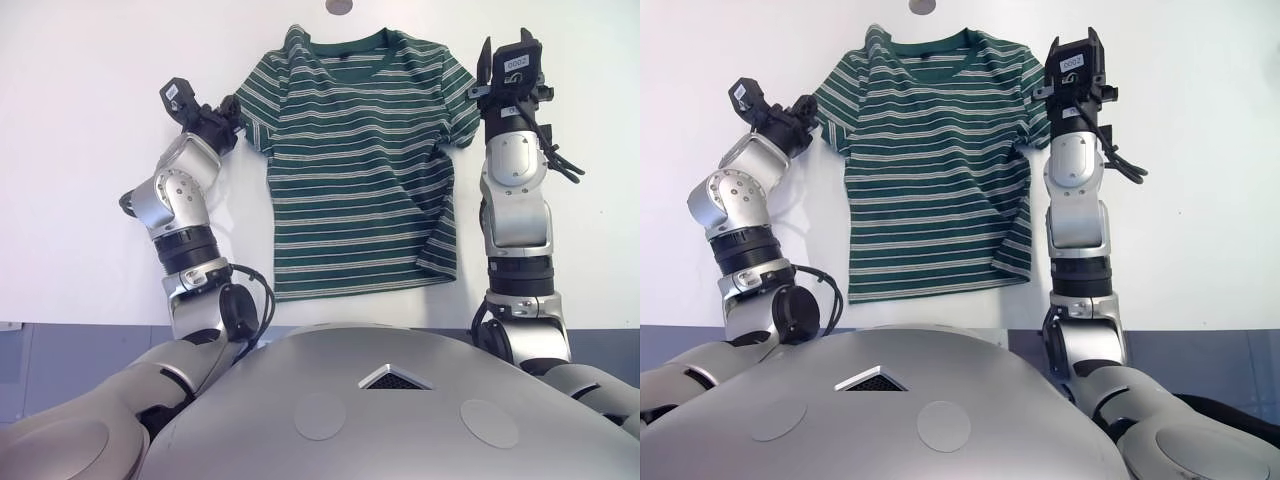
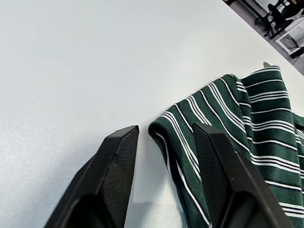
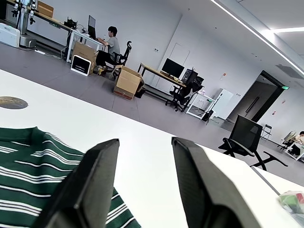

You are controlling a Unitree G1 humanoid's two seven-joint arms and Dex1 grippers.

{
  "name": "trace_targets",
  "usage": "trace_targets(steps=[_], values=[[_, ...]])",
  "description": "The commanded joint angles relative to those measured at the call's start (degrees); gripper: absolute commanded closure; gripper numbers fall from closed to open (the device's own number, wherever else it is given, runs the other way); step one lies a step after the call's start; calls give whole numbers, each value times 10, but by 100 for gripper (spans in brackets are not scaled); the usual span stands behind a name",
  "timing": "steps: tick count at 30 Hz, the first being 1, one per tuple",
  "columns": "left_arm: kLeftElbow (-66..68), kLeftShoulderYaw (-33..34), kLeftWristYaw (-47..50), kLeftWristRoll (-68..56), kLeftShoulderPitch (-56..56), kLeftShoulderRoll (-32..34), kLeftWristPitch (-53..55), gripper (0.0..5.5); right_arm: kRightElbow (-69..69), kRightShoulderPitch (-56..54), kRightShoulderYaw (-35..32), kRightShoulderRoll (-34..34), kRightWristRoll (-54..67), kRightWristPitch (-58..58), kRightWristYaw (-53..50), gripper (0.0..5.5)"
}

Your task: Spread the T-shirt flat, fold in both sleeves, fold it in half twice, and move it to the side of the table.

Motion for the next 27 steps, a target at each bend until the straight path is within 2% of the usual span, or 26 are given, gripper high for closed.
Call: trace_targets(steps=[1, 8, 15, 21, 27], values=[[29, -19, 9, 12, 19, -7, 6, 415, -6, -11, -1, 3, 0, 8, 8, 344], [55, -20, 13, 12, 11, -1, -35, 547, 1, -18, -5, 5, 2, 5, 10, 344], [42, -41, 9, 22, 6, 5, -75, 547, 2, -16, -6, 10, 2, 0, 7, 344], [-16, -146, -12, 102, 38, 29, -113, 547, 3, -15, -5, 12, 2, -2, 8, 344], [-73, -221, -21, 166, 55, 45, -130, 547, 2, -11, -2, 15, 0, -1, 9, 344]])
